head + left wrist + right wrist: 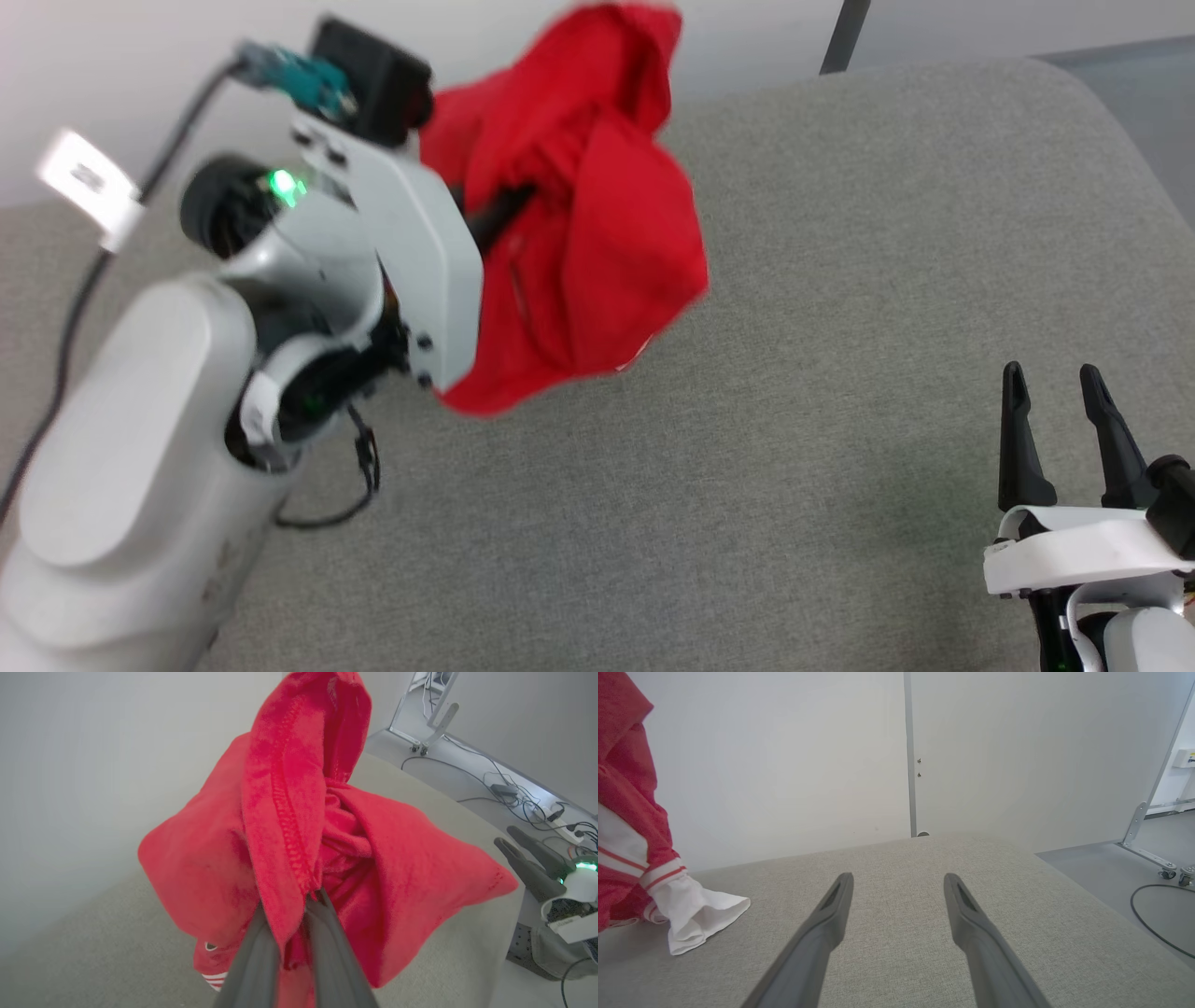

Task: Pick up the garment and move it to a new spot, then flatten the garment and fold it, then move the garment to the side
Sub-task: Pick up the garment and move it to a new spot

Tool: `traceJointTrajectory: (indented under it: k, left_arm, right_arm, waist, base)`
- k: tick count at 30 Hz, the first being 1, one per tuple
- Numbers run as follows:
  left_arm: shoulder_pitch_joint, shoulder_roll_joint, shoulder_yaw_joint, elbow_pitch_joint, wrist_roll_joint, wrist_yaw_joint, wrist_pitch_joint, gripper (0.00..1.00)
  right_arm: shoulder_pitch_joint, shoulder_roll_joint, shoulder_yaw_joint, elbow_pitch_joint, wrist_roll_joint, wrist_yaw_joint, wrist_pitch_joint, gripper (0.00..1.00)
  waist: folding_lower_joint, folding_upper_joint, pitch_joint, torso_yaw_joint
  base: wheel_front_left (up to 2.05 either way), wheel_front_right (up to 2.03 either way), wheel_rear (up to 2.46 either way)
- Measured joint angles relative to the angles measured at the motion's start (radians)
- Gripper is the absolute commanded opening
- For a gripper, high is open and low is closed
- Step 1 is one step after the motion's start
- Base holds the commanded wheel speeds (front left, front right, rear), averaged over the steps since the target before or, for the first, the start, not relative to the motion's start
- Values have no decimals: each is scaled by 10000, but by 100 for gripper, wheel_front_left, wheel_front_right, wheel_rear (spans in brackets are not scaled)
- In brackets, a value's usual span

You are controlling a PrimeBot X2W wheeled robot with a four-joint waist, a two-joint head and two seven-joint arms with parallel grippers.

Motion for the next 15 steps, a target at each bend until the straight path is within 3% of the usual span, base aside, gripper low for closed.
traceJointTrajectory:
  k: [15]
  left_arm:
    - [1862,293,-631,-1523,-633,619,1172,0]
  right_arm:
    - [-191,0,136,90,58,0,0,100]
  waist:
    - [0,0,247,410]
  base:
    - [0,0,0]
